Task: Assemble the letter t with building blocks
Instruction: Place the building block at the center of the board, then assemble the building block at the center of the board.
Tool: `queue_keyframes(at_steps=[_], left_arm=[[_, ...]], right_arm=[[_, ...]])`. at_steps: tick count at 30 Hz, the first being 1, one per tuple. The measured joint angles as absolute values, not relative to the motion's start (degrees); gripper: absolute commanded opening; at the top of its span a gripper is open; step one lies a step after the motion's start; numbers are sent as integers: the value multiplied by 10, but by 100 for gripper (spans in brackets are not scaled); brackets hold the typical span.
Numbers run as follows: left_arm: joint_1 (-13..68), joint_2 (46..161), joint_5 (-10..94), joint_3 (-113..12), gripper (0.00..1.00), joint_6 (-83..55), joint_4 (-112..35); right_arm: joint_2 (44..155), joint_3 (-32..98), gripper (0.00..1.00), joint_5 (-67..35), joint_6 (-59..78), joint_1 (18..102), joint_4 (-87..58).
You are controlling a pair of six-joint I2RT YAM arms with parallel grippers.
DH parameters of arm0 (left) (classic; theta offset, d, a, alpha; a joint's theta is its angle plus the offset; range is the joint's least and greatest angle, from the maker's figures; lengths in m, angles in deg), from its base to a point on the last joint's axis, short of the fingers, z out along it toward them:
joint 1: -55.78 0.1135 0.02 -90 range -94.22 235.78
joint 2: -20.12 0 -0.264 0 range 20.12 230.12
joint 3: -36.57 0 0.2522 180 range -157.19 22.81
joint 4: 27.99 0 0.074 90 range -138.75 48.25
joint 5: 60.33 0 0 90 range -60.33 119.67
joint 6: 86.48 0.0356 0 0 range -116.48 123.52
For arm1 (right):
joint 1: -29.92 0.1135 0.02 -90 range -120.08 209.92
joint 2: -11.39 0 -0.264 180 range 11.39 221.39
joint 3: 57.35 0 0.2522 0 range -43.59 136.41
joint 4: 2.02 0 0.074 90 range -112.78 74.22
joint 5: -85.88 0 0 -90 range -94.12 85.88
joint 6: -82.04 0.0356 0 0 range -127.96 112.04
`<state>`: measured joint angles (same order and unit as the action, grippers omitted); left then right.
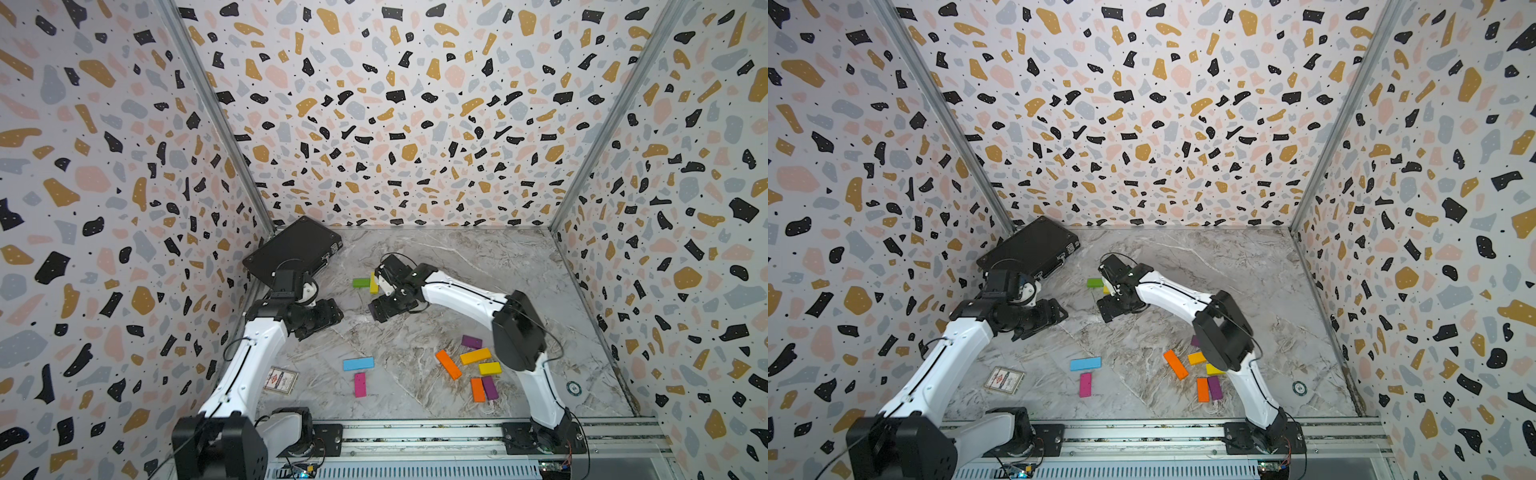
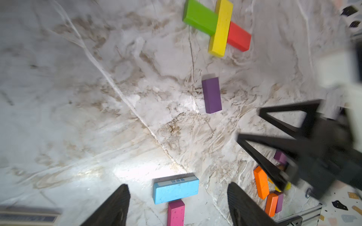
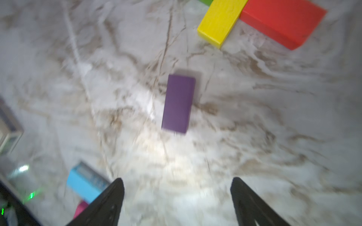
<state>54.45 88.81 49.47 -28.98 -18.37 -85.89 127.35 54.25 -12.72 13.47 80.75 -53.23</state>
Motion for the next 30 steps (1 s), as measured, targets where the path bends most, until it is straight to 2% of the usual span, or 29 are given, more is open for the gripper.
queue_keyframes(at_steps=[4,8,16,22,30], left_arm=[[505,930,465,-290,75,-204,-841],[463,962,429,-320,72,-230,-834],[362,1086,363,-367,58,-291,-776],[351,1167,331,-436,54,-313,-773],[320,1242,308,-494,54,-339,-761]], right_arm=[[1061,359,99,-145,115,801,-436],[961,269,99,-170,97,792,-378],[883,71,99,-188,93,773,-306],[827,59,99,-203,65,750,-292],[823,49,99,-234,61,736,-272]])
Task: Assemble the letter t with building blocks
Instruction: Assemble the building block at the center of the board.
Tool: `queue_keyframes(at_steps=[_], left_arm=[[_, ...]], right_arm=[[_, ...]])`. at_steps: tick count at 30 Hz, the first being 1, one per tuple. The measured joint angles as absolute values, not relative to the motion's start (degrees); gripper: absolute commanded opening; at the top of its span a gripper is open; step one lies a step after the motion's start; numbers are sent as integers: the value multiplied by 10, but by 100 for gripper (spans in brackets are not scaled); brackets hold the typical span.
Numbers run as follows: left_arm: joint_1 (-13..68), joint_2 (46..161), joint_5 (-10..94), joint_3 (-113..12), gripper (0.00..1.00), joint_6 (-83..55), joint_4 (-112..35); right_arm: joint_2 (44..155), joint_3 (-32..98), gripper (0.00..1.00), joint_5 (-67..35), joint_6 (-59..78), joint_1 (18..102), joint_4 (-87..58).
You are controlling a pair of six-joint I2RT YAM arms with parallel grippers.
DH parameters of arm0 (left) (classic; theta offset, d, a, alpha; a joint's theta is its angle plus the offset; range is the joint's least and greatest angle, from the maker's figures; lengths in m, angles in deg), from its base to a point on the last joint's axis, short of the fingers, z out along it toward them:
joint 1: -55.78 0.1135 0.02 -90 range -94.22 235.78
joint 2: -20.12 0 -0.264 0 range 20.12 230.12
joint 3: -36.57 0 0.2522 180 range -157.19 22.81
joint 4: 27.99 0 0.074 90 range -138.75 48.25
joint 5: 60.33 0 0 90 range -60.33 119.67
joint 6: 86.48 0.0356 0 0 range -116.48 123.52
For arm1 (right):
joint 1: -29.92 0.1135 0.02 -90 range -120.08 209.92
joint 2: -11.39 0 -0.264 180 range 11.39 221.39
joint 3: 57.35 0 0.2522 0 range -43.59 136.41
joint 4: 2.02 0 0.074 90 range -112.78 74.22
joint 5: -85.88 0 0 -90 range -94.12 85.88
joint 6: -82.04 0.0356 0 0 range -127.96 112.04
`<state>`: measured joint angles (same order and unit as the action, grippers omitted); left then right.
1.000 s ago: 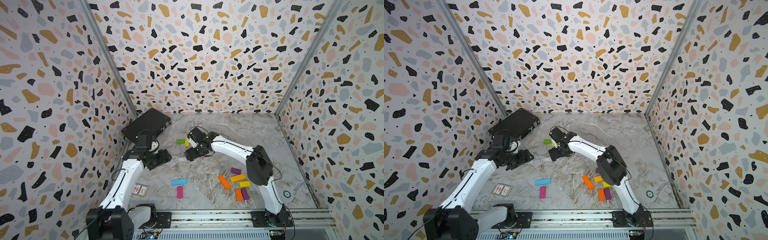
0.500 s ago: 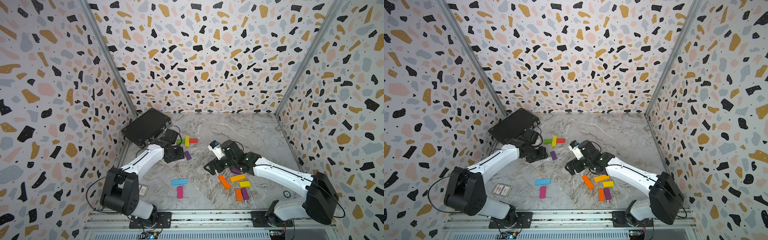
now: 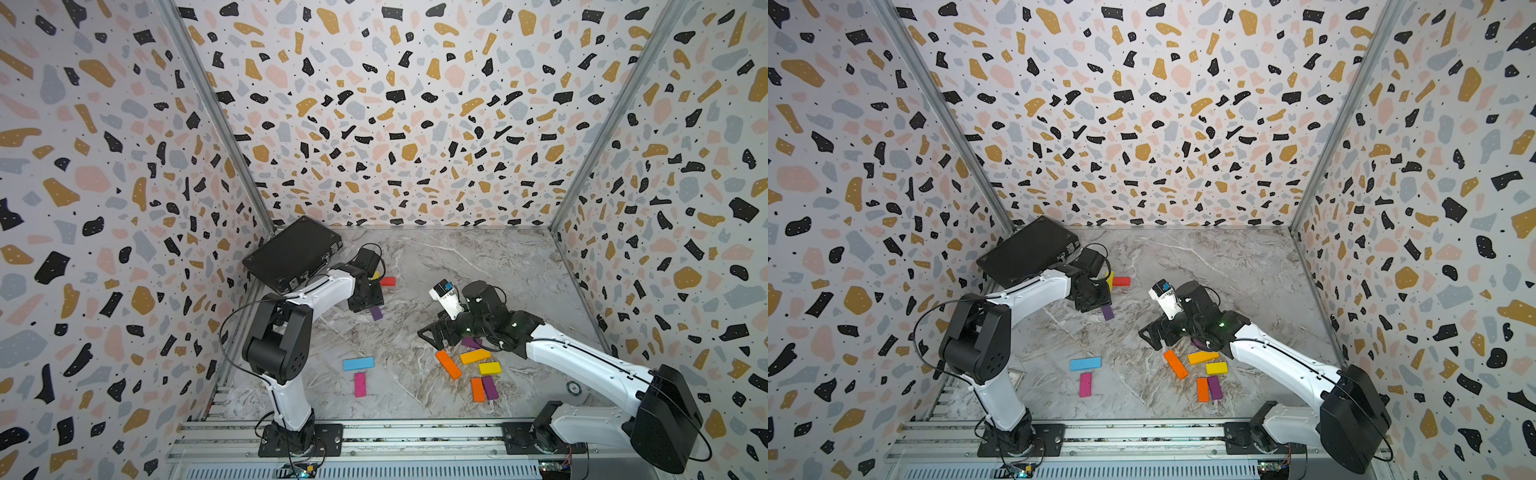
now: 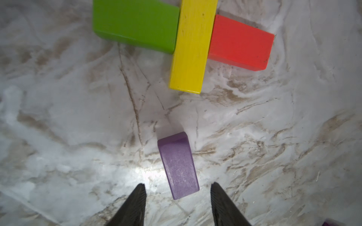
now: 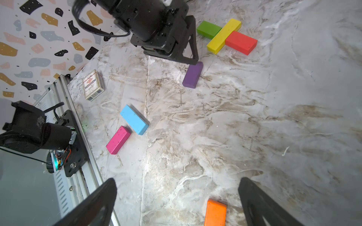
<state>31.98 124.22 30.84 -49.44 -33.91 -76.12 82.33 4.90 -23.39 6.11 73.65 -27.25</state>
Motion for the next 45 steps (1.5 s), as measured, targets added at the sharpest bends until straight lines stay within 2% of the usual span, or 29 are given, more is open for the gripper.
queue_keyframes(at_steps=[10,22,30,35,45], left_arm=[[300,1268,260,-504,53,-360,-776],[296,1302,260,-516,49,-368,-764],[295,1307,261,-516,36,-366,-767],[293,1307,261,-520,23,-360,-775],[293,1314,261,-539,21,-323,-808]], right_arm=[[823,24,99,-254,61,736,-264],[820,10,99,-268,61,735,-255],[829,10,99,-277,64,735,-243],[838,10,99,-281,66,735,-242],[844,10,99,-281,73,735,-236]])
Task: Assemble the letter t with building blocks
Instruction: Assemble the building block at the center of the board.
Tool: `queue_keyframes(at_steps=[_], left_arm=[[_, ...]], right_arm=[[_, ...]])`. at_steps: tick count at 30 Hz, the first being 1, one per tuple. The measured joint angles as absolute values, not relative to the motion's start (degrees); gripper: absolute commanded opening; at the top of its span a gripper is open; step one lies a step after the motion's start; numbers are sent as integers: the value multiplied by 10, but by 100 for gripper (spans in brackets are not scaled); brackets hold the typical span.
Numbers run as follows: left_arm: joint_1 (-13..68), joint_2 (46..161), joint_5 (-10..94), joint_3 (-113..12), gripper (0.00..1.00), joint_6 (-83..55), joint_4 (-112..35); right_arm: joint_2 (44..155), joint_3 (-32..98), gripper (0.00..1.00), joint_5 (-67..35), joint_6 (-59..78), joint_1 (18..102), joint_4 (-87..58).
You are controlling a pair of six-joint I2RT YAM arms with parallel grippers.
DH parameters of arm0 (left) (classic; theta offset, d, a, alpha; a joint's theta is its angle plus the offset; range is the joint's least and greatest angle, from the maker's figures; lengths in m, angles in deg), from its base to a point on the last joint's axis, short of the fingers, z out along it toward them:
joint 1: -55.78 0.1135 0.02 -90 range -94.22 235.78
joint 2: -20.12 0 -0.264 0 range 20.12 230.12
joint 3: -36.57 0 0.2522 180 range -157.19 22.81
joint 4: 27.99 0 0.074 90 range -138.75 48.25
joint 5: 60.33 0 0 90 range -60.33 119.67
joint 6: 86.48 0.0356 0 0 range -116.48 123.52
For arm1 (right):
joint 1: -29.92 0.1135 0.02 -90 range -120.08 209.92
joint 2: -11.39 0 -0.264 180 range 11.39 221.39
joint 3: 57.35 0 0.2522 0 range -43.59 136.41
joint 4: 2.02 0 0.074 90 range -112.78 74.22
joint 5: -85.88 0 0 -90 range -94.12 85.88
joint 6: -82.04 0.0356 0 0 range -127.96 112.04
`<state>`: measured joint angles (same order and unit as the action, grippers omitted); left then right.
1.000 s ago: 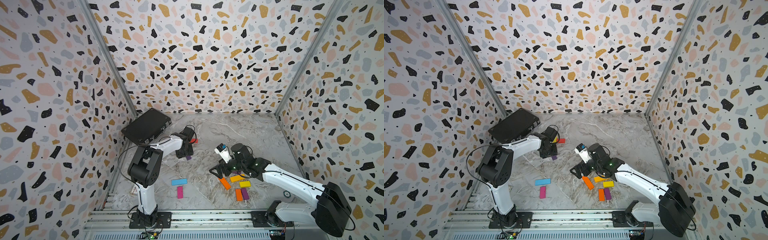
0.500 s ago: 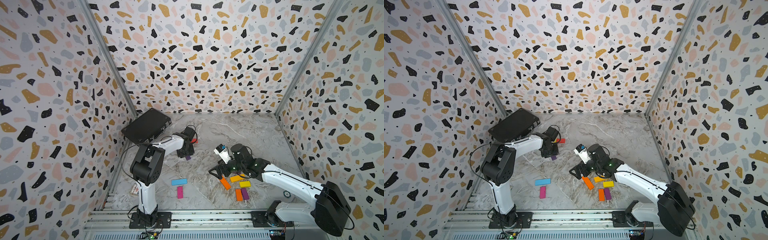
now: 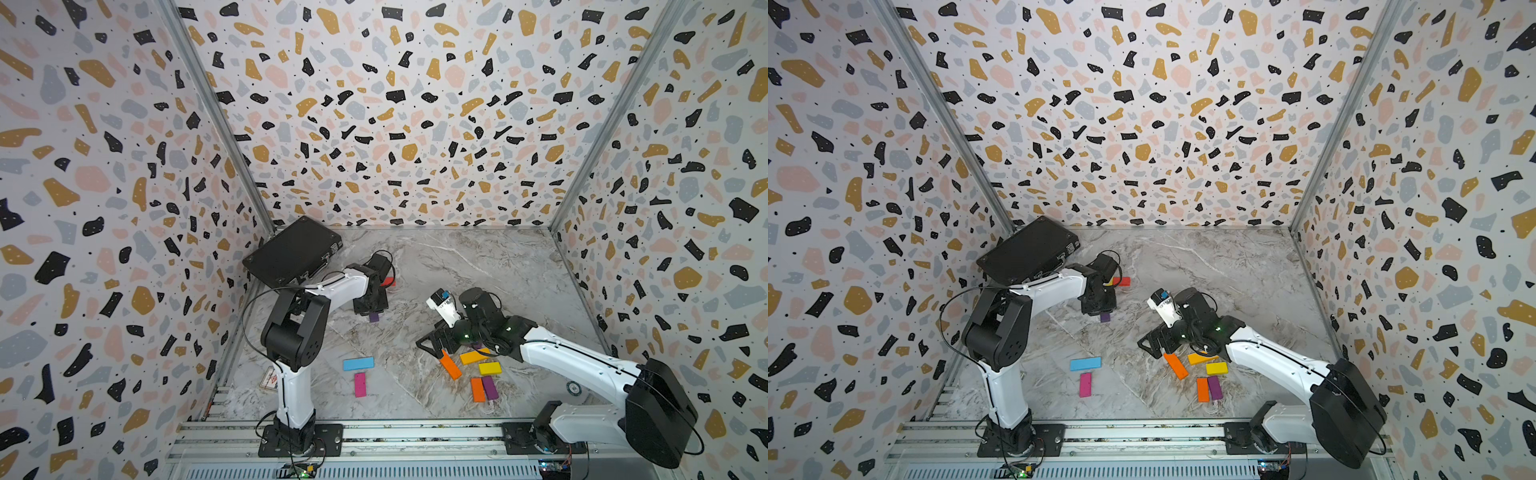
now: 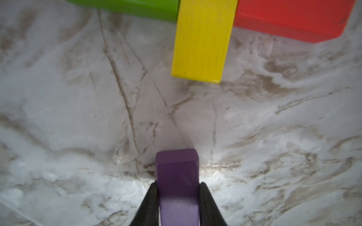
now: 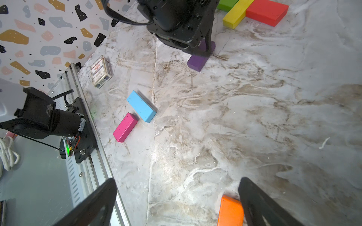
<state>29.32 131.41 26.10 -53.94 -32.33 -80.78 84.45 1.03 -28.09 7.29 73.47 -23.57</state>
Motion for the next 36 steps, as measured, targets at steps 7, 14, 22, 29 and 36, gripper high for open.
queue_keyframes(at_steps=[7,14,22,29,36], left_arm=[[293,1338,259,-575,20,-284,-827],[293,1355,260,-603,20,-258,-843],[294,1363,258,-627,20,-238,-862],[300,1363,259,-627,21,-226,-876],[303,1379,262,-651,20,-223,-880]], right_arm=[[859,11,99,-286,70,733,-233],[894,15,99,-328,73,703,-204],[924,38,99,-371,72,673,-187],[939,55,99,-395,73,663,-169],[940,57,99,-404,73,659,-166]])
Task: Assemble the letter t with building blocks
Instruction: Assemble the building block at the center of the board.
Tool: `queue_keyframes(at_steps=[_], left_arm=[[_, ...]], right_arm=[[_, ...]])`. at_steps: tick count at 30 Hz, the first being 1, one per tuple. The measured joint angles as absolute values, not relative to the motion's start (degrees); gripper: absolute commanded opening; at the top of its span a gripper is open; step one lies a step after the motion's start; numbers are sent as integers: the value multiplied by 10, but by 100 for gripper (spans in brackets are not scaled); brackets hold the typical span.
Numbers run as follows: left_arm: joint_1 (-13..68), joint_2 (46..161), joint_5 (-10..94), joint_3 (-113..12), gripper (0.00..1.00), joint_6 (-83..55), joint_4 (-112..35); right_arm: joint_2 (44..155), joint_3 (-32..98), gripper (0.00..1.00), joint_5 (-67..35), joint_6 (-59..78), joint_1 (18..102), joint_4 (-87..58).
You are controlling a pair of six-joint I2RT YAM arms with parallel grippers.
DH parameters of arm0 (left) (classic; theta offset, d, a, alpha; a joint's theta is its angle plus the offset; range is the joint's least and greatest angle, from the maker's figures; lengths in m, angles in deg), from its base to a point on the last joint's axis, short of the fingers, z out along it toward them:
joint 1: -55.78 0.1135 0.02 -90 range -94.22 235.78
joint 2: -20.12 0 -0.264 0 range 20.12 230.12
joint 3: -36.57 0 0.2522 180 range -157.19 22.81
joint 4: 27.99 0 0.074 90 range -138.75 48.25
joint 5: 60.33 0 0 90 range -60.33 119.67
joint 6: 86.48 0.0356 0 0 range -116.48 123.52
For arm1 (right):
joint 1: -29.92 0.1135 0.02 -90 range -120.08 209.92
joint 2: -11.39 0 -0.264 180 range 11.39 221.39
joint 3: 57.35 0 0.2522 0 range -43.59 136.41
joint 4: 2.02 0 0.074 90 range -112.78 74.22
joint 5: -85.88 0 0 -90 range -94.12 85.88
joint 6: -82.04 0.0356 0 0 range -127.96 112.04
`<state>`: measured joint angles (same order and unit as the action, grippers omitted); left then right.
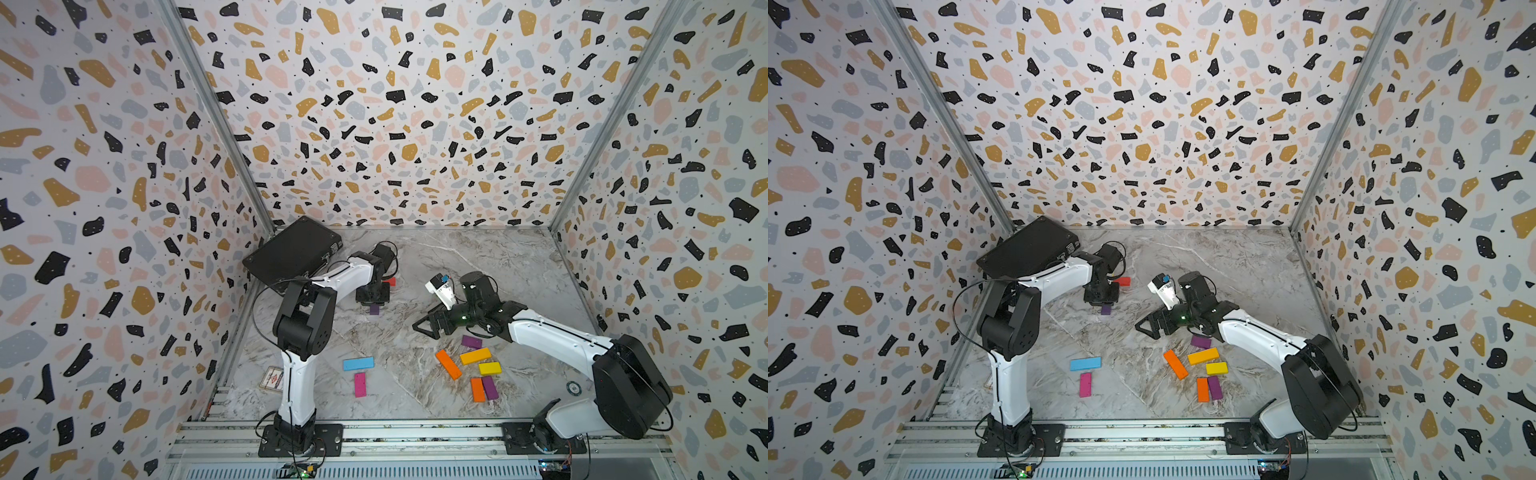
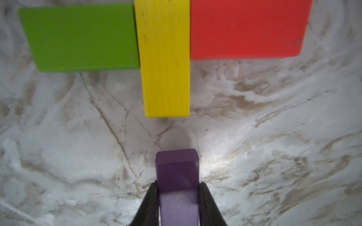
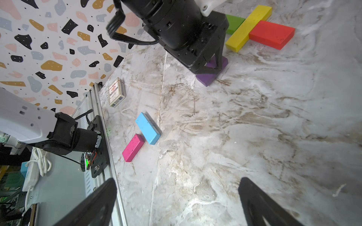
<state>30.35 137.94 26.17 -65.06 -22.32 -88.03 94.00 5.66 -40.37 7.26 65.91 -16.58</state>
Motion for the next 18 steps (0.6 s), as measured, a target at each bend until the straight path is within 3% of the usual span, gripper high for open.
queue_keyframes(at_steps=[18], left_arm=[[320,1390,277,-654,20,-215,-873]], right_arm=[[960,57,99,-413,75,650,-162]])
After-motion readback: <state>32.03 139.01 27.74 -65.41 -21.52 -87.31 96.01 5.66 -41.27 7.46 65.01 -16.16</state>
